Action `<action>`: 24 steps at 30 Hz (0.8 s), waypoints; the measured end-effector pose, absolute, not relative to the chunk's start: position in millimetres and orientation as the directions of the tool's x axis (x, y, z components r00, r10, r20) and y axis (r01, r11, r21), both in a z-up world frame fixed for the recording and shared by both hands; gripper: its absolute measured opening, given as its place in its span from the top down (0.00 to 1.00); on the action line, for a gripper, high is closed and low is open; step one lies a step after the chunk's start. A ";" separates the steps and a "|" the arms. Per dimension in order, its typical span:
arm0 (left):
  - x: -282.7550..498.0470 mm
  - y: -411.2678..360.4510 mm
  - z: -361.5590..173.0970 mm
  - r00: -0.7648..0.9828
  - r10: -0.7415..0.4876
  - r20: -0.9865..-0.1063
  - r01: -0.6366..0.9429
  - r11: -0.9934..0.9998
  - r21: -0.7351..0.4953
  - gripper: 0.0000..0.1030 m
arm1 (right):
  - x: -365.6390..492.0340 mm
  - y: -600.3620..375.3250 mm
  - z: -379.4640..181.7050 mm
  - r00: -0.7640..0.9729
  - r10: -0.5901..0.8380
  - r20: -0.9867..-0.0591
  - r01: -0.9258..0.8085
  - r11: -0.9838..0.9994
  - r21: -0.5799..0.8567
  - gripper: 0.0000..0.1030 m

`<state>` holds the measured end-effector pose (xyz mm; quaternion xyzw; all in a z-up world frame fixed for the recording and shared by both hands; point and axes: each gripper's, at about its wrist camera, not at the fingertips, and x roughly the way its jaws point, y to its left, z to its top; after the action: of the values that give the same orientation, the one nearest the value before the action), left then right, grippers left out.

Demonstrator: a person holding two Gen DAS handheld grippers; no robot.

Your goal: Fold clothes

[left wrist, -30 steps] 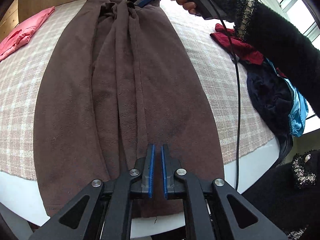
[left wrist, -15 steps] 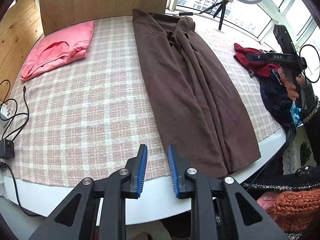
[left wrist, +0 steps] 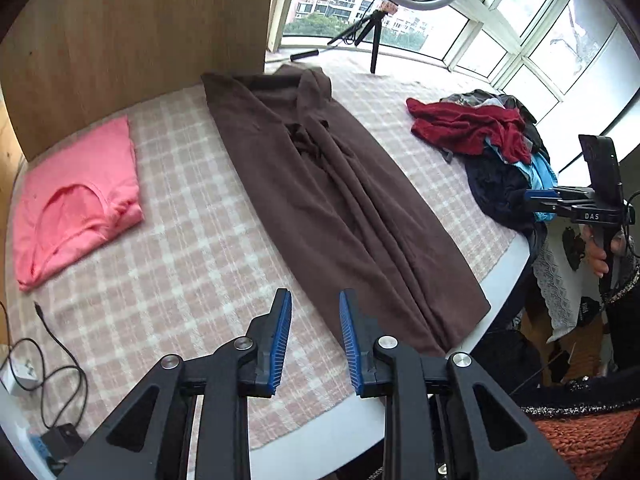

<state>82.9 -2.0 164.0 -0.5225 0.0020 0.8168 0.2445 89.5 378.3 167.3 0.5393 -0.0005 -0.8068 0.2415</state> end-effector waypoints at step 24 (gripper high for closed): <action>-15.4 5.7 114.6 -0.332 0.319 -0.888 -0.305 -0.927 -0.219 0.69 | -77.2 317.1 96.1 -0.232 -0.294 -0.927 0.531 -0.837 0.133 0.60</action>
<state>-15.4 5.7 114.6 -0.5456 -0.0064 0.8160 0.1910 -77.2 317.1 96.1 0.5599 0.1058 -0.7777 0.2654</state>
